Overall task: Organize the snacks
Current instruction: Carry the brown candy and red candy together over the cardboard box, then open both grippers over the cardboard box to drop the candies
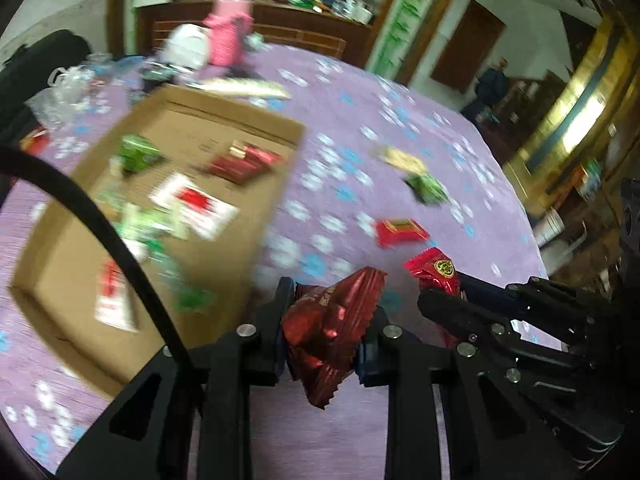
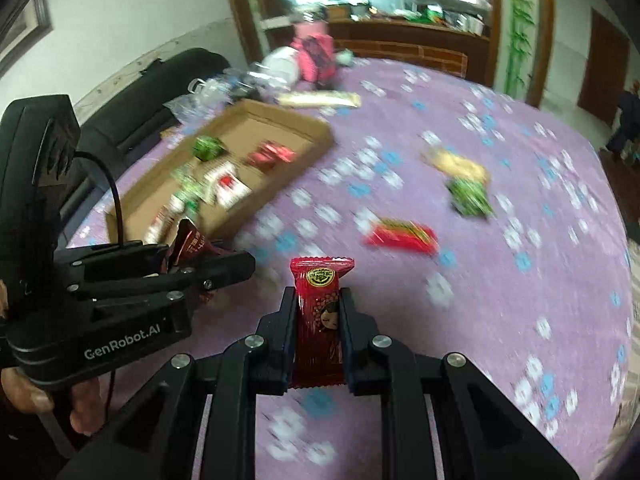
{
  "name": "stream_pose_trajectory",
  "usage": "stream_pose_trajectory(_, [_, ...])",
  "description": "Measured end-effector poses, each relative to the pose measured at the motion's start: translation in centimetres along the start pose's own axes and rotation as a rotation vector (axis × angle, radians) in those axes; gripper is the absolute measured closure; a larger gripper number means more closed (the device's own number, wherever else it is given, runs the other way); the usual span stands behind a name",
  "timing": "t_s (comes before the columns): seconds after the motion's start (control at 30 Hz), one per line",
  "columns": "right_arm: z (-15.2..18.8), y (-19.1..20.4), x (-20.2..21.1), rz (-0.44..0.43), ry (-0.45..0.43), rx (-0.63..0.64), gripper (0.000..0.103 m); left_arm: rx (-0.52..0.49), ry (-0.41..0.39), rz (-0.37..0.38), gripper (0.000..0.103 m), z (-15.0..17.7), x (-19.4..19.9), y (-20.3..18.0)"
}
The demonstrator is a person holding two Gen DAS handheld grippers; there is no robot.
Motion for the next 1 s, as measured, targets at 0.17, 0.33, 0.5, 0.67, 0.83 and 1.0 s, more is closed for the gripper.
stream_pose_trajectory(0.17, [-3.8, 4.7, -2.9, -0.067, -0.015, 0.054, 0.085, 0.060, -0.036, -0.094, 0.075, -1.9, 0.8, 5.7])
stream_pose_trajectory(0.33, [-6.3, 8.2, -6.2, -0.107, -0.001, 0.090, 0.085, 0.102, -0.051, -0.174, 0.075, -3.3, 0.7, 10.4])
stream_pose_trajectory(0.5, [-7.9, 10.4, -8.9, -0.121, 0.022, 0.111, 0.083, 0.132, -0.036, -0.223, 0.075, -3.8, -0.3, 13.3])
stream_pose_trajectory(0.67, [-8.4, 10.8, -11.0, -0.100, 0.054, 0.115, 0.083, 0.137, -0.013, -0.249, 0.074, -4.1, -1.5, 14.6])
stream_pose_trajectory(0.83, [-8.6, 10.4, -12.5, -0.077, 0.081, 0.103, 0.083, 0.147, 0.022, -0.262, 0.073, -4.2, -2.7, 15.2])
stream_pose_trajectory(1.0, [-8.6, 9.8, -13.3, -0.054, 0.101, 0.094, 0.083, 0.149, 0.057, -0.257, 0.071, -4.3, -3.6, 15.3])
Point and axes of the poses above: each gripper's, at about its wrist camera, not at the fingertips, and x roughly against the way its jaws point, y to its left, z to its underside, the point moved 7 cm from there along -x, roughly the way its jaws point, and after that the axes turned 4 degrees about -z, right-handed, at the moved point
